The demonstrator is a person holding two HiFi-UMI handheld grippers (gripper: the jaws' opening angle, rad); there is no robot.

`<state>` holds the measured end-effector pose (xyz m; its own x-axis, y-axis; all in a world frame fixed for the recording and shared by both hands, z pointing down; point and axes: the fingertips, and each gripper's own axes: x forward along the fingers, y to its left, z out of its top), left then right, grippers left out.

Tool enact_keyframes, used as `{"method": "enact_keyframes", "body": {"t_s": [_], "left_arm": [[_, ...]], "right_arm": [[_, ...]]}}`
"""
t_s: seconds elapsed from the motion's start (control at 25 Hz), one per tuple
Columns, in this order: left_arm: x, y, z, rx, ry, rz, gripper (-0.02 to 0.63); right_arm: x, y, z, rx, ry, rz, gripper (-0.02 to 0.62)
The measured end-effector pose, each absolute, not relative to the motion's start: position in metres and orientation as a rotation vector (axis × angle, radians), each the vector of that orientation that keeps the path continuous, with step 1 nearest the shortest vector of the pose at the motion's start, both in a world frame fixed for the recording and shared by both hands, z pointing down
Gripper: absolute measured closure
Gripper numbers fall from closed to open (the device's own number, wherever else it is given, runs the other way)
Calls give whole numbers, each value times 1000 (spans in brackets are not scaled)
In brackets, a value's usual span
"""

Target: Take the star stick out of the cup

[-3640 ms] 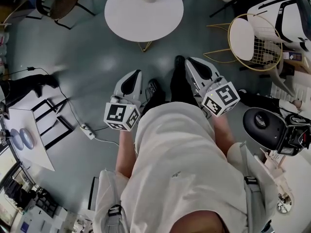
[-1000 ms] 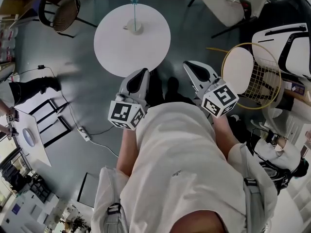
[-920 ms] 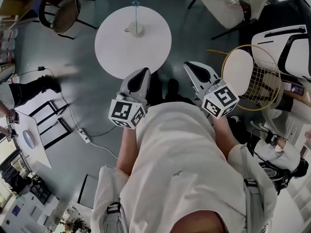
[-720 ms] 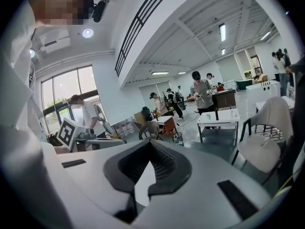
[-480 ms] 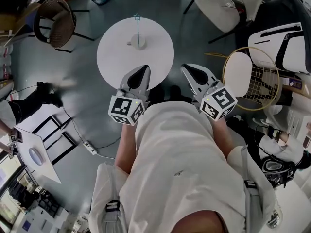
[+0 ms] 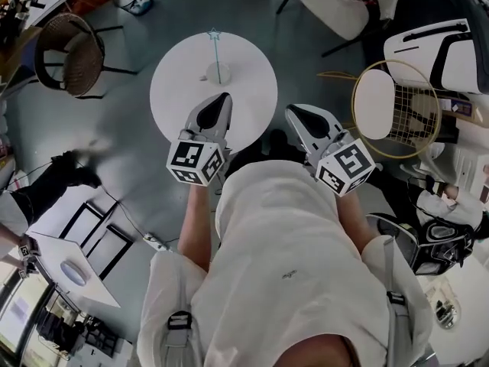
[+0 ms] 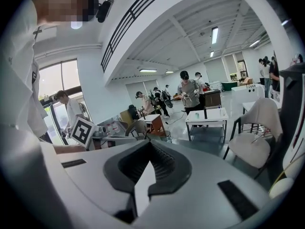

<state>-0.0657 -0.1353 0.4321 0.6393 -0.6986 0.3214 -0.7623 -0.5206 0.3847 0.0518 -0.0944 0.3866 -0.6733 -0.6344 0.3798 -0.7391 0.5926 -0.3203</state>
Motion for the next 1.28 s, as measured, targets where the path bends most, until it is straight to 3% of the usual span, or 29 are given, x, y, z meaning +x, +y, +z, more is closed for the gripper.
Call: {"method": "enact_keyframes", "body": {"t_s": [1.28], "left_arm": [[-83, -213, 544, 2215, -1131, 357, 595]], "right_arm": [[54, -90, 419, 1244, -2408, 803, 589]]}}
